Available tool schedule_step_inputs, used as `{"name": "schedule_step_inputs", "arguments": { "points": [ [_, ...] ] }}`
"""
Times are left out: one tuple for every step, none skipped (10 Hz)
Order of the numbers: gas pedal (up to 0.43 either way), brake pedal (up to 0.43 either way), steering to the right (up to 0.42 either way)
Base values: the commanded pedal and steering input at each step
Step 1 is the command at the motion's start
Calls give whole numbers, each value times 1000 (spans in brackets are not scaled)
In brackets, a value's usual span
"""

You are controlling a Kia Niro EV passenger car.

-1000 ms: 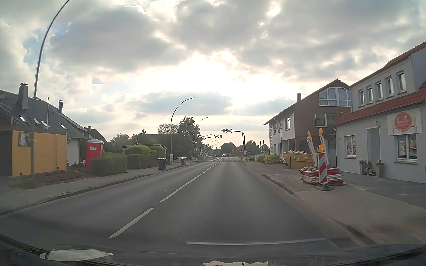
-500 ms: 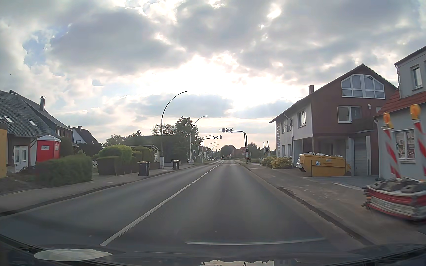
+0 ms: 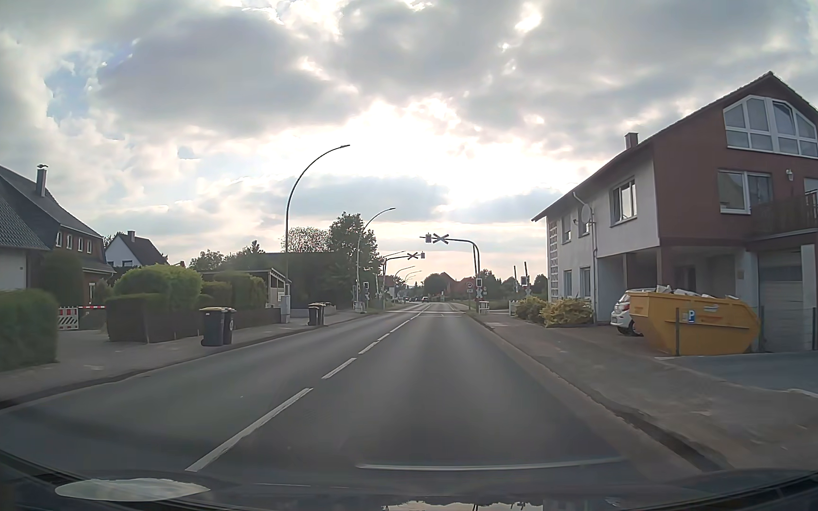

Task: Follow the waypoints while adhering to traffic rules and regulations

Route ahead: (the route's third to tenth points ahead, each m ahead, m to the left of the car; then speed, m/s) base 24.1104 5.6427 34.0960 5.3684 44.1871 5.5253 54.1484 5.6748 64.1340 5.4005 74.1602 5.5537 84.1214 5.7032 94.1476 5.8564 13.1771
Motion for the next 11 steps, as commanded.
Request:
{"name": "schedule_step_inputs", "arguments": {
  "points": [
    [0,0,0],
    [0,0,0],
    [0,0,0],
    [0,0,0],
    [0,0,0],
    [0,116,-1],
    [0,110,0],
    [0,98,0],
    [0,98,-1],
    [0,98,0],
    [0,98,0]
  ]
}}
